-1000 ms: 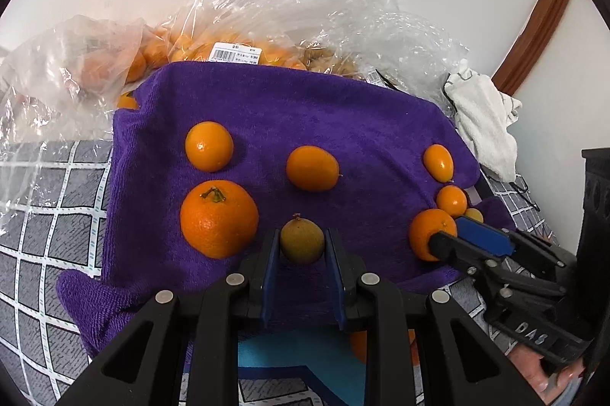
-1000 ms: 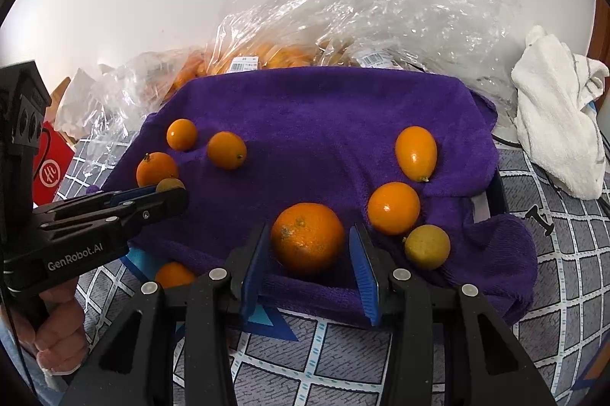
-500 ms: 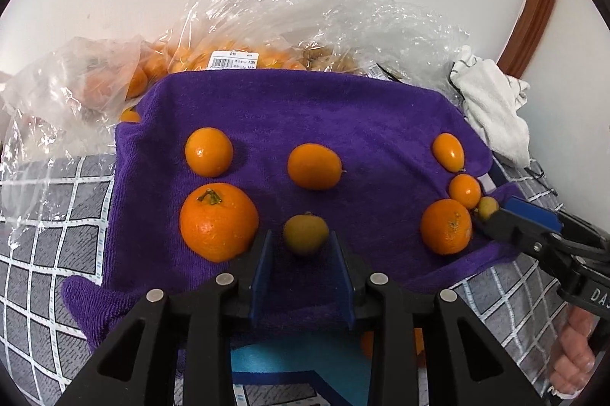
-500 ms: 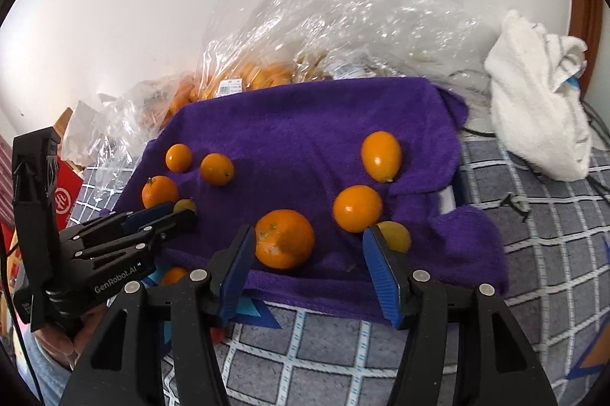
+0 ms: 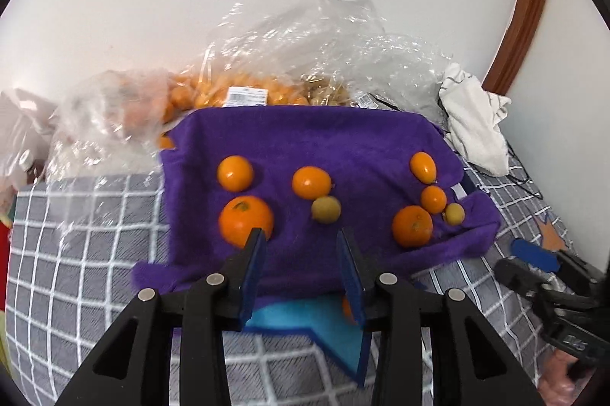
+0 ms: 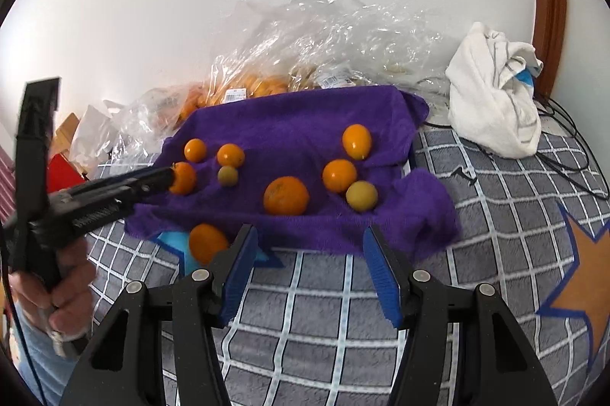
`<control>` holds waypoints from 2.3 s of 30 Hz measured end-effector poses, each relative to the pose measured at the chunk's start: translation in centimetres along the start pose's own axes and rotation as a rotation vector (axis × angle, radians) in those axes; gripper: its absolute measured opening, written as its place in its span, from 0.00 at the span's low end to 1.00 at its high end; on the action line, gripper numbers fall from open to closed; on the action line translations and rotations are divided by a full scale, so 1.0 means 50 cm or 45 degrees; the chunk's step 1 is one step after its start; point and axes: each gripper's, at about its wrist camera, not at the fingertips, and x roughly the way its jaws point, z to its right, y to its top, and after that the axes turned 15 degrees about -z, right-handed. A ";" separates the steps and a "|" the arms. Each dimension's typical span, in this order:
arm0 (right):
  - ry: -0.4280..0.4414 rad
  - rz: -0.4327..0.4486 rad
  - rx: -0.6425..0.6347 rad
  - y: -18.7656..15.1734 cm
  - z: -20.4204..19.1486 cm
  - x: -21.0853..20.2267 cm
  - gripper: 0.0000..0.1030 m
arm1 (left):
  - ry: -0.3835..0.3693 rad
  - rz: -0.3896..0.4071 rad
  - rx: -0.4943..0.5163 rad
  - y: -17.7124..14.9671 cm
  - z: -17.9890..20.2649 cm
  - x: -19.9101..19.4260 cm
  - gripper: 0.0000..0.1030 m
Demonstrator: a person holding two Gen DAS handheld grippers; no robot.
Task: Organize fruits
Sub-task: 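Grasp the small red fruit on the bed with the right gripper, then grasp the last orange by the blue mat with the left gripper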
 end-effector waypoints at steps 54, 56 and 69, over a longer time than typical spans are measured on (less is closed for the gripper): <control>-0.066 -0.086 0.079 -0.120 0.113 0.008 0.23 | -0.091 -0.179 -0.009 -0.065 0.090 0.108 0.40; -0.060 -0.084 0.077 -0.114 0.111 0.010 0.23 | -0.090 -0.194 -0.024 -0.062 0.089 0.119 0.40; -0.076 -0.018 0.023 -0.073 0.076 -0.027 0.23 | -0.128 -0.093 -0.007 -0.065 0.057 0.025 0.36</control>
